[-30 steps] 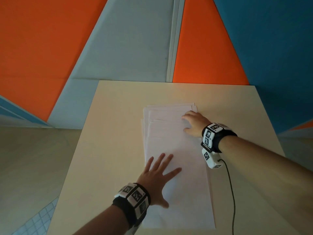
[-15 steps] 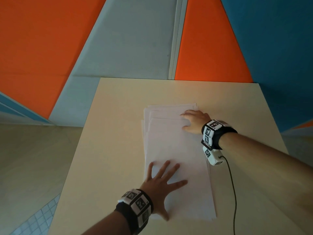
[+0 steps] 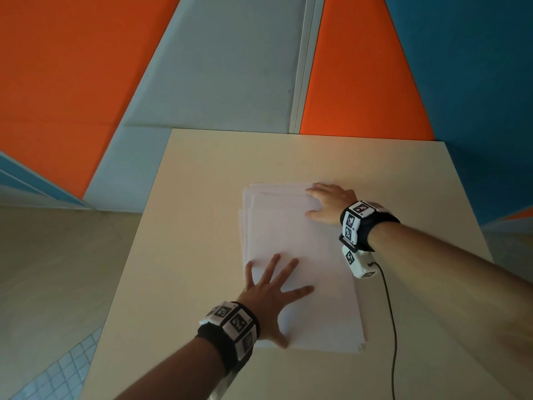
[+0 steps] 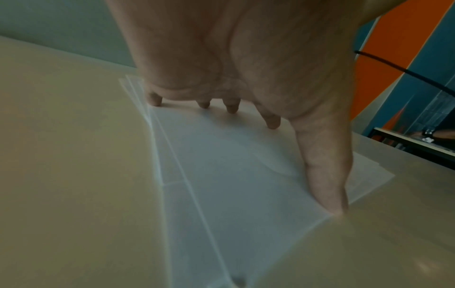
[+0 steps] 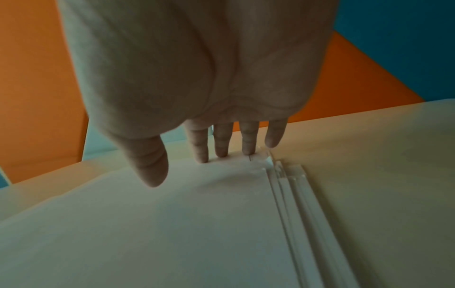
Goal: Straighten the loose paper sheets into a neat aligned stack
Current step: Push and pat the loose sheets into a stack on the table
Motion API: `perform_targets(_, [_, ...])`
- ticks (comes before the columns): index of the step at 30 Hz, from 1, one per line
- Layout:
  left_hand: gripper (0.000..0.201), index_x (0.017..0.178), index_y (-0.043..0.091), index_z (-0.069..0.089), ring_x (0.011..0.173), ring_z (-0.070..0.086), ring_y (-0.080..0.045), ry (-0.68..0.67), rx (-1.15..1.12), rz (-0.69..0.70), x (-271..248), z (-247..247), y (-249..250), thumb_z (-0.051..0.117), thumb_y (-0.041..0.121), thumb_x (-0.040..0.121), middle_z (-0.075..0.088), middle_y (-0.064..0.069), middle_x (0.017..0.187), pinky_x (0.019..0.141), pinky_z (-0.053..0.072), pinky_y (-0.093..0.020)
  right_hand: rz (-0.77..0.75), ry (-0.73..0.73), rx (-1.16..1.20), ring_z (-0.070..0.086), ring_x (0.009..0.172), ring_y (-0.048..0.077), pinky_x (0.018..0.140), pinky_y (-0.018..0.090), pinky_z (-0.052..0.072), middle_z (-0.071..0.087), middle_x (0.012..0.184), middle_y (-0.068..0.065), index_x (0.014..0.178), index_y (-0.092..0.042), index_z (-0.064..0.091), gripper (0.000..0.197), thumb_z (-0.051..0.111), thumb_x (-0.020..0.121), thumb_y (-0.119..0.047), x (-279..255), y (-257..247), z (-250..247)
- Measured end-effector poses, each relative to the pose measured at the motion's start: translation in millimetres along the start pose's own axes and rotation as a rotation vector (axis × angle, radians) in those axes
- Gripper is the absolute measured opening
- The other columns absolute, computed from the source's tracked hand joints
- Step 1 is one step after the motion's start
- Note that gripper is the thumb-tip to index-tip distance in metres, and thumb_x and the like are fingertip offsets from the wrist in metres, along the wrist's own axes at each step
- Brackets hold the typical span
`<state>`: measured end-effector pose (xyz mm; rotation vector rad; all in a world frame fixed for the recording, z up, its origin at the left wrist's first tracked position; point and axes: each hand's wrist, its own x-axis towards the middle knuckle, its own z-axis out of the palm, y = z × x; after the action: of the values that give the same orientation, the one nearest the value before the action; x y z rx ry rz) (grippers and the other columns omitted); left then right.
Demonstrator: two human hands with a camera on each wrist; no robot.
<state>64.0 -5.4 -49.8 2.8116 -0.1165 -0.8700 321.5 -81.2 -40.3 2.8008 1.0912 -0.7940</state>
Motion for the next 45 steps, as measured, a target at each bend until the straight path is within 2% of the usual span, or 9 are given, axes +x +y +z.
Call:
perform_targets(5, [0.12, 0.142, 0.057, -0.013, 0.141, -0.035, -0.031, 0.018, 0.014, 0.01, 0, -3, 3, 0.075, 0.062, 0.061, -0.034, 0.003, 0.156, 0.096, -0.023, -0.072, -0.05, 0.09, 0.011, 0.029, 0.143, 0.019, 0.11, 0.043, 0.026, 0.03, 0.156, -0.007, 0.145, -0.026, 0.037, 0.066, 0.054, 0.086, -0.05, 5, -2, -6])
perform_targets(9, [0.114, 0.142, 0.058, -0.011, 0.141, -0.036, -0.031, -0.004, -0.008, 0.034, -6, 2, 5, 0.073, 0.061, 0.065, -0.035, 0.005, 0.155, 0.103, -0.016, -0.076, -0.056, 0.024, 0.012, 0.016, 0.149, 0.017, 0.114, 0.043, 0.022, 0.016, 0.162, -0.007, 0.152, -0.025, 0.024, 0.075, 0.053, 0.087, -0.048, 15, -9, -10])
perform_targets(20, [0.108, 0.142, 0.059, -0.009, 0.143, -0.032, -0.024, 0.017, -0.07, 0.037, -2, -1, 1, 0.068, 0.067, 0.065, -0.031, 0.009, 0.157, 0.106, -0.017, -0.07, -0.036, 0.093, 0.04, 0.034, 0.141, 0.019, 0.111, 0.041, 0.029, 0.035, 0.153, -0.007, 0.146, -0.023, 0.039, 0.063, 0.051, 0.089, -0.047, -8, -3, -7])
perform_targets(22, [0.093, 0.146, 0.053, 0.0, 0.149, -0.017, -0.022, 0.127, -0.203, -0.087, -7, -11, 1, 0.055, 0.072, 0.073, -0.018, 0.009, 0.161, 0.115, -0.006, -0.062, 0.064, 0.192, 0.097, 0.041, 0.133, 0.026, 0.105, 0.042, 0.039, 0.041, 0.147, 0.001, 0.14, -0.018, 0.045, 0.055, 0.053, 0.089, -0.037, -22, 3, -5])
perform_targets(24, [0.075, 0.148, 0.038, 0.017, 0.147, 0.013, -0.025, 0.298, -0.366, -0.37, -9, -20, -6, 0.048, 0.061, 0.084, 0.01, -0.001, 0.159, 0.115, 0.018, -0.051, 0.254, 0.266, 0.184, 0.051, 0.119, 0.035, 0.095, 0.043, 0.048, 0.049, 0.132, 0.012, 0.127, -0.011, 0.052, 0.044, 0.054, 0.086, -0.027, -32, 9, 0])
perform_targets(28, [0.055, 0.136, 0.006, 0.038, 0.127, 0.037, -0.037, 0.298, -0.726, -0.769, -2, -44, -24, 0.053, 0.027, 0.087, 0.036, -0.018, 0.139, 0.106, 0.035, -0.045, 0.539, 0.101, 0.391, 0.062, 0.087, 0.034, 0.07, 0.032, 0.048, 0.062, 0.097, 0.016, 0.092, -0.002, 0.056, 0.018, 0.054, 0.084, -0.018, -55, 17, 7])
perform_targets(33, [0.044, 0.126, -0.004, 0.051, 0.116, 0.051, -0.04, 0.247, -0.911, -0.809, 23, -64, -36, 0.046, 0.017, 0.088, 0.05, -0.025, 0.13, 0.097, 0.044, -0.042, 0.582, 0.06, 0.537, 0.056, 0.078, 0.031, 0.062, 0.029, 0.041, 0.059, 0.089, 0.015, 0.082, -0.003, 0.053, 0.011, 0.052, 0.082, -0.013, -61, 15, 14])
perform_targets(36, [0.036, 0.114, -0.005, 0.061, 0.105, 0.056, -0.038, 0.264, -0.896, -0.747, 30, -65, -42, 0.044, 0.011, 0.087, 0.061, -0.024, 0.123, 0.084, 0.043, -0.035, 0.584, 0.05, 0.591, 0.057, 0.081, 0.032, 0.065, 0.029, 0.041, 0.065, 0.098, 0.02, 0.095, 0.002, 0.062, 0.025, 0.054, 0.079, -0.016, -58, 16, 18])
perform_targets(45, [0.049, 0.138, 0.003, 0.046, 0.13, 0.046, -0.036, 0.329, -0.984, -0.781, 47, -83, -72, 0.047, 0.012, 0.091, 0.048, -0.02, 0.142, 0.107, 0.037, -0.038, 0.632, 0.107, 0.77, 0.07, 0.089, 0.038, 0.082, 0.042, 0.06, 0.073, 0.098, 0.019, 0.092, 0.0, 0.069, 0.033, 0.051, 0.07, -0.018, -41, 30, 15])
